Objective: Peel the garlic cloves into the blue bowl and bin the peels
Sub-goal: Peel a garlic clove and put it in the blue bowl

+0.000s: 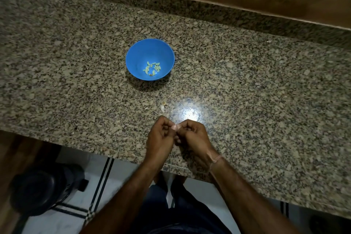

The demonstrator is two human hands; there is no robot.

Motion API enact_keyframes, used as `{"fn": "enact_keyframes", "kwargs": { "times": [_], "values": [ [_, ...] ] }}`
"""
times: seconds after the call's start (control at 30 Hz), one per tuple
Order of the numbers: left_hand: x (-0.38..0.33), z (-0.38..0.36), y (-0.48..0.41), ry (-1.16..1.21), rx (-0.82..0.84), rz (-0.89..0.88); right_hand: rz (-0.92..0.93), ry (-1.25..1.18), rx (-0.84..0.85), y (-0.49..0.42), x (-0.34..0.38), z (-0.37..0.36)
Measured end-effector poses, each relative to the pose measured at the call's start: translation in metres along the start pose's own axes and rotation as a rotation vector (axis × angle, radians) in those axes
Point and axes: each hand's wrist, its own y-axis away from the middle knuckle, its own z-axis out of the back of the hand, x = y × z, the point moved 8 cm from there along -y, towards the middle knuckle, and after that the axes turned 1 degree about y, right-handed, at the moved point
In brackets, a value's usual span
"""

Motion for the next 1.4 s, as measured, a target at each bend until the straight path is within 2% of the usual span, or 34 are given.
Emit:
{"fn": "enact_keyframes", "kwargs": {
  "times": [0.1,0.2,0.4,0.47,0.6,0.77,0.83,0.9,0.97,1.0,1.1,1.23,1.33,1.4],
  "values": [
    [0.011,0.001,-0.003,0.152,-0.015,0.115,0.246,0.341,-0.039,0.005,0.023,0.004],
    [0.017,-0.002,-0.006,0.210,-0.021,0.178,0.359,0.400,-0.050,0.009,0.033,0.004],
    [0.003,0.002,-0.007,-0.155,-0.091,-0.013,0.571,0.837,-0.148,0.014,0.039,0.004],
    [0.002,0.001,-0.008,-0.152,-0.083,-0.037,0.557,0.767,-0.156,0.014,0.037,0.007],
    [0.005,-0.001,-0.012,-0.122,-0.080,-0.035,0.323,0.390,-0.151,0.005,0.023,0.019],
    [-0.005,-0.003,-0.013,-0.290,-0.120,-0.125,0.201,0.292,-0.144,0.001,0.021,0.020],
    [-0.015,-0.002,-0.010,-0.391,-0.135,-0.186,0.211,0.325,-0.156,0.001,0.022,0.021],
    [-0.023,-0.002,-0.006,-0.456,-0.150,-0.245,0.335,0.527,-0.174,0.005,0.030,0.019],
    [-0.018,-0.003,-0.003,-0.483,-0.140,-0.212,0.505,0.792,-0.176,0.011,0.040,0.011],
    [-0.012,-0.003,-0.003,-0.466,-0.119,-0.163,0.553,0.848,-0.171,0.013,0.042,0.009],
    [0.002,-0.007,-0.008,-0.375,-0.052,-0.075,0.557,0.816,-0.178,0.017,0.044,0.009],
    [-0.003,-0.008,-0.010,-0.450,-0.068,-0.147,0.533,0.760,-0.193,0.018,0.042,0.010],
    [-0.005,-0.012,-0.008,-0.413,-0.057,-0.160,0.506,0.669,-0.186,0.016,0.041,0.014],
    [-0.012,-0.012,-0.004,-0.470,-0.059,-0.210,0.541,0.744,-0.172,0.019,0.044,0.012]
  ]
}}
